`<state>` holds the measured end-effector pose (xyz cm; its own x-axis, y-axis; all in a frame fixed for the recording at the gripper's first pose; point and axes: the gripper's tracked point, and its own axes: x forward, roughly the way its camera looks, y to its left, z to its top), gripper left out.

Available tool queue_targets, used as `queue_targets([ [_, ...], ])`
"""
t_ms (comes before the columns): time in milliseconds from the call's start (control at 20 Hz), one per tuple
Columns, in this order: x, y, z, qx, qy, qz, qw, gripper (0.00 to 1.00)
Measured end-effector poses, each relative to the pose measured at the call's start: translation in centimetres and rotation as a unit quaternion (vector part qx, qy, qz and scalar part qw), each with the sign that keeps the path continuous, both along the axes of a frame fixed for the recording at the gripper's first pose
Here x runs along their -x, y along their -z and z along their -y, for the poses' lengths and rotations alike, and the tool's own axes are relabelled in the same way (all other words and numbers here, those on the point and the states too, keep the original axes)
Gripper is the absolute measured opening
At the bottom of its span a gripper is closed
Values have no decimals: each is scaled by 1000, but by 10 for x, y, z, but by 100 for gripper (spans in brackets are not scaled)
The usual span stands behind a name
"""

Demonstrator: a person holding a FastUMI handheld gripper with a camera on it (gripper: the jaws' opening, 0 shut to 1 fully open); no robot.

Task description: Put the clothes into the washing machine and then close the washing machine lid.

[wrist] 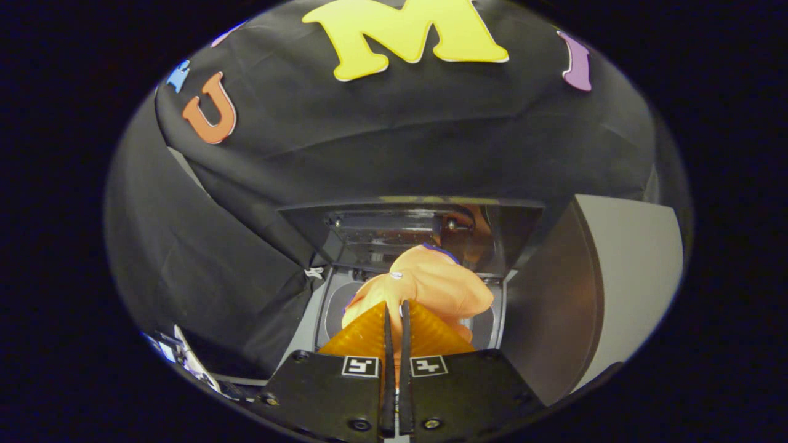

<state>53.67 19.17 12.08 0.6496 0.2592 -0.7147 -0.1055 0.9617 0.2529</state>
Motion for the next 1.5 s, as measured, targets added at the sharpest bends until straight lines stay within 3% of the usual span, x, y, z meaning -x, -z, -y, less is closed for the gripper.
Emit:
queue_targets([
  [700, -22, 120, -25, -15, 32, -17, 999, 6],
  [1150, -21, 195, -40, 11, 19, -39, 999, 6],
  [1500, -21, 219, -43, 35, 12, -46, 998, 5],
])
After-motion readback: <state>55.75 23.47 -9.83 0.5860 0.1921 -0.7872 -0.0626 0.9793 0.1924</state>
